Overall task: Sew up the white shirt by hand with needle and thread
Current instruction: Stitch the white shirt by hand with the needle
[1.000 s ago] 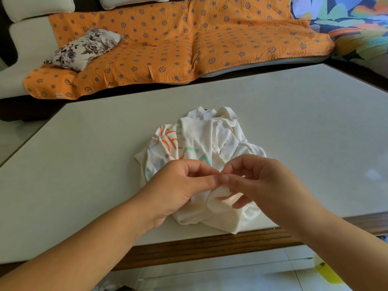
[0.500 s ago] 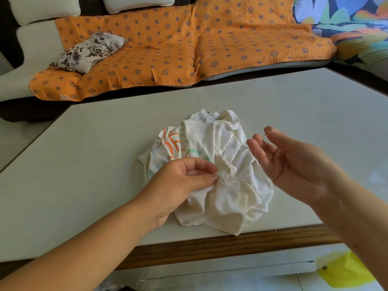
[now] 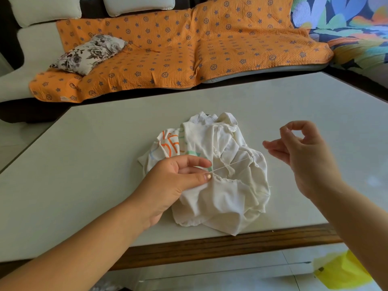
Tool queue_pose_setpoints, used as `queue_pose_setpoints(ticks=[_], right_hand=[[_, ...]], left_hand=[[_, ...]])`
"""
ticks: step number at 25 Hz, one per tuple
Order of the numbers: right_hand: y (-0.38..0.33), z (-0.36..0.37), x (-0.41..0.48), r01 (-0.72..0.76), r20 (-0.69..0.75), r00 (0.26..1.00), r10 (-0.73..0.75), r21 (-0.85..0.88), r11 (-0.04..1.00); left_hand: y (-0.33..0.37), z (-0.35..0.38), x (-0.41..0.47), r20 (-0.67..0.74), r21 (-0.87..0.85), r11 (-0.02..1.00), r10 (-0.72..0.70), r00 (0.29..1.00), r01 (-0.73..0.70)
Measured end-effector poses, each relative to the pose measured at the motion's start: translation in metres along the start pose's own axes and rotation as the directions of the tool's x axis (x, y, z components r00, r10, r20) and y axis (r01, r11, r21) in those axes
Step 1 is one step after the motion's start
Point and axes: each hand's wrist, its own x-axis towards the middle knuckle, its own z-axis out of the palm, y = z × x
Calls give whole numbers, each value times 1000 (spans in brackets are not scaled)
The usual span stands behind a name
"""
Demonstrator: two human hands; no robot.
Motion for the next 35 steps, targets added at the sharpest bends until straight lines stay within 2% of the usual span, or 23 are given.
queue_pose_setpoints(ticks=[5, 10, 14, 17, 20, 21, 23, 25, 26, 30, 35], right_hand=[[2, -15, 9, 114, -119, 982, -146, -246, 963], [-4, -25, 13, 58, -202, 970, -134, -343, 938], [-1, -13, 4, 67, -74, 992, -102, -377, 924], [-11, 7, -24, 102, 153, 987, -53, -333, 938], [-15, 29, -60, 5, 432, 898, 85, -205, 979], [-12, 33, -66, -11, 475, 874, 105, -197, 980], [-3, 33, -64, 135, 449, 893, 20, -309, 941], [5, 28, -52, 315, 386, 913, -132, -462, 829], [6, 26, -48, 356, 372, 911, -176, -499, 790], [22, 26, -44, 432, 401, 884, -242, -500, 751], [32, 27, -40, 363, 351, 914, -203, -486, 795]], left_hand=[[0, -7, -1, -27, 85, 995, 53, 998, -51], [2, -11, -1, -71, 118, 987, 114, 991, -105], [0, -8, 0, -77, 173, 976, 144, 987, -129], [-2, -4, 0, -71, 220, 960, 191, 979, -171], [-3, -1, 0, -74, 259, 939, 252, 965, -226], [-3, 0, 0, -68, 270, 932, 269, 961, -242], [-3, 0, 0, -45, 313, 914, 286, 957, -258], [-7, -2, 3, -34, 421, 874, 283, 958, -244], [-9, -4, 5, -37, 473, 853, 271, 962, -222], [-15, -7, 12, -26, 579, 799, 215, 976, -160], [-17, -4, 17, 22, 512, 839, 200, 980, -183]])
